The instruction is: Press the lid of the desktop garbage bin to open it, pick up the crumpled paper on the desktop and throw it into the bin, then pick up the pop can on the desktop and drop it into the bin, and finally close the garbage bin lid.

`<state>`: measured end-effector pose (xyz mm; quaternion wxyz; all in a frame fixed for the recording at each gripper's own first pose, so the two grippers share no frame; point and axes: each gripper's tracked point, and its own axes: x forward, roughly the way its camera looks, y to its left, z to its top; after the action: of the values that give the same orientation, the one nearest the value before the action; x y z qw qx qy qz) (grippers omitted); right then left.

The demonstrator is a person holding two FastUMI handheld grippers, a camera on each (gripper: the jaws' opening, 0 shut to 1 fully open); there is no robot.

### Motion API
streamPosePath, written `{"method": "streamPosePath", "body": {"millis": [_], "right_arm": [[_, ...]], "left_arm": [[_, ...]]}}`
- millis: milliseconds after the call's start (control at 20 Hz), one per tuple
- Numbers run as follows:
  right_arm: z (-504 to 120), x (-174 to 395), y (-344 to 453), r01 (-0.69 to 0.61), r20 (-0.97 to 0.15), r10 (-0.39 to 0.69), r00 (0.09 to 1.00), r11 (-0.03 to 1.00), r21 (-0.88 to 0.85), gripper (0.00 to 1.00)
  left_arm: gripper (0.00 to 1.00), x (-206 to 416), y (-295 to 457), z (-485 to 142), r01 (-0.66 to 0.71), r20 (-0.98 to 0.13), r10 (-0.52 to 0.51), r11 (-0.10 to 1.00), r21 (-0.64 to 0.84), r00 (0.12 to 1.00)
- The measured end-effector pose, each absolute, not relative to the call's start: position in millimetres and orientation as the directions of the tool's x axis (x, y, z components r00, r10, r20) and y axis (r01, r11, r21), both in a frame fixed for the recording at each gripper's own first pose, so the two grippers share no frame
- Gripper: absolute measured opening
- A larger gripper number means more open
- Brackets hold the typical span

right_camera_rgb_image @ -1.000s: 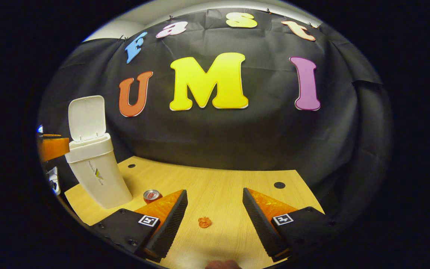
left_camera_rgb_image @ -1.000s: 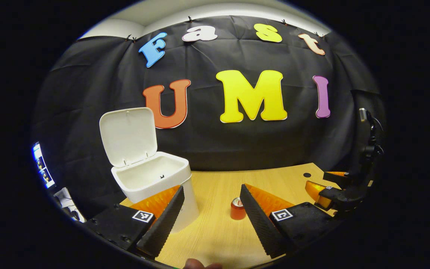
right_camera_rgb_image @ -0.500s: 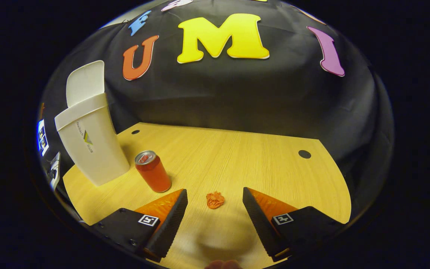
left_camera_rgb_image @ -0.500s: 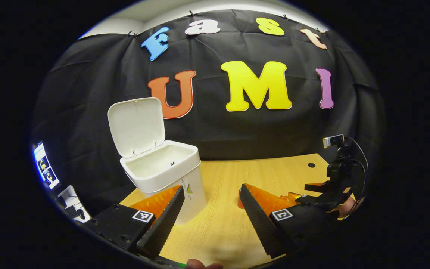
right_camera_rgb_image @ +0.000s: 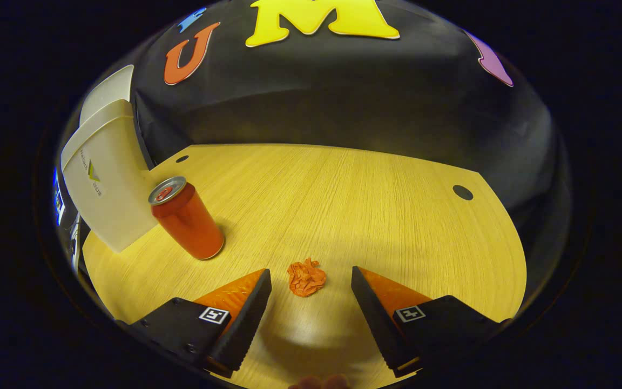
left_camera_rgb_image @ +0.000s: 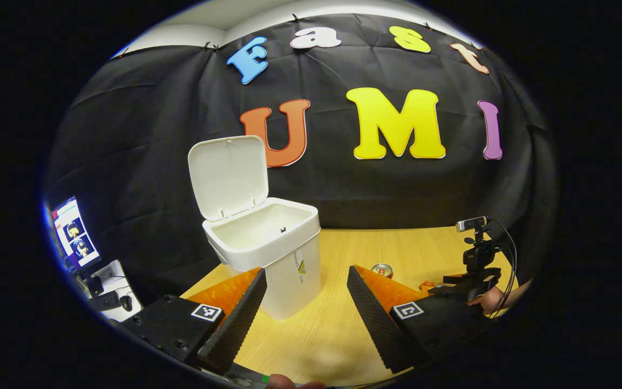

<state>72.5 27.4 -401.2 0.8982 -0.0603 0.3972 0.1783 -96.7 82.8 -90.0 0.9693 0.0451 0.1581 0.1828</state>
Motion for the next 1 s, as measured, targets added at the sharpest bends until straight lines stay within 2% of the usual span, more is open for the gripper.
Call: {"method": "streamPosePath", "body": {"millis": [300,400,600,650,700,750,900,950,1000], "right_arm": [[-422.8,77.2,32.6,-0.360,-0.766,0.257,0.589,0.932,0.036,0.96],[-426.5,81.2,29.3,-0.359,-0.767,0.235,0.598,0.933,0.006,0.80],[-425.3,81.4,40.8,-0.400,-0.760,0.266,0.593,0.916,0.008,0.57],[-425.4,81.7,44.0,-0.402,-0.759,0.271,0.592,0.916,0.014,0.47],[-425.1,80.4,44.0,-0.398,-0.761,0.266,0.592,0.917,0.011,0.45],[-425.1,82.1,44.1,-0.395,-0.761,0.260,0.594,0.919,0.006,0.35],[-426.4,85.7,46.2,-0.405,-0.756,0.259,0.601,0.914,-0.009,0.34],[-424.6,85.8,46.3,-0.402,-0.756,0.255,0.604,0.916,-0.012,0.18],[-421.9,86.4,44.8,-0.408,-0.753,0.252,0.608,0.913,-0.024,0.18]], "left_arm": [[0.99,-111.6,105.4,-87.0,-0.422,-0.276,0.449,0.893,0.154,0.850],[0.99,-117.3,112.4,-86.1,-0.447,-0.276,0.475,0.880,0.159,0.836],[0.99,-122.1,118.1,-86.4,-0.476,-0.266,0.508,0.861,0.177,0.820],[0.99,-121.8,118.2,-84.2,-0.478,-0.263,0.511,0.859,0.182,0.818],[0.99,-122.0,117.6,-83.5,-0.478,-0.262,0.512,0.859,0.185,0.818],[0.99,-122.1,117.0,-82.4,-0.477,-0.260,0.512,0.858,0.190,0.819],[0.99,-122.9,118.5,-82.2,-0.480,-0.257,0.517,0.855,0.195,0.817],[0.99,-122.8,119.1,-81.3,-0.481,-0.257,0.518,0.855,0.193,0.816],[0.99,-123.4,119.4,-81.5,-0.483,-0.256,0.518,0.855,0.190,0.816]]}}
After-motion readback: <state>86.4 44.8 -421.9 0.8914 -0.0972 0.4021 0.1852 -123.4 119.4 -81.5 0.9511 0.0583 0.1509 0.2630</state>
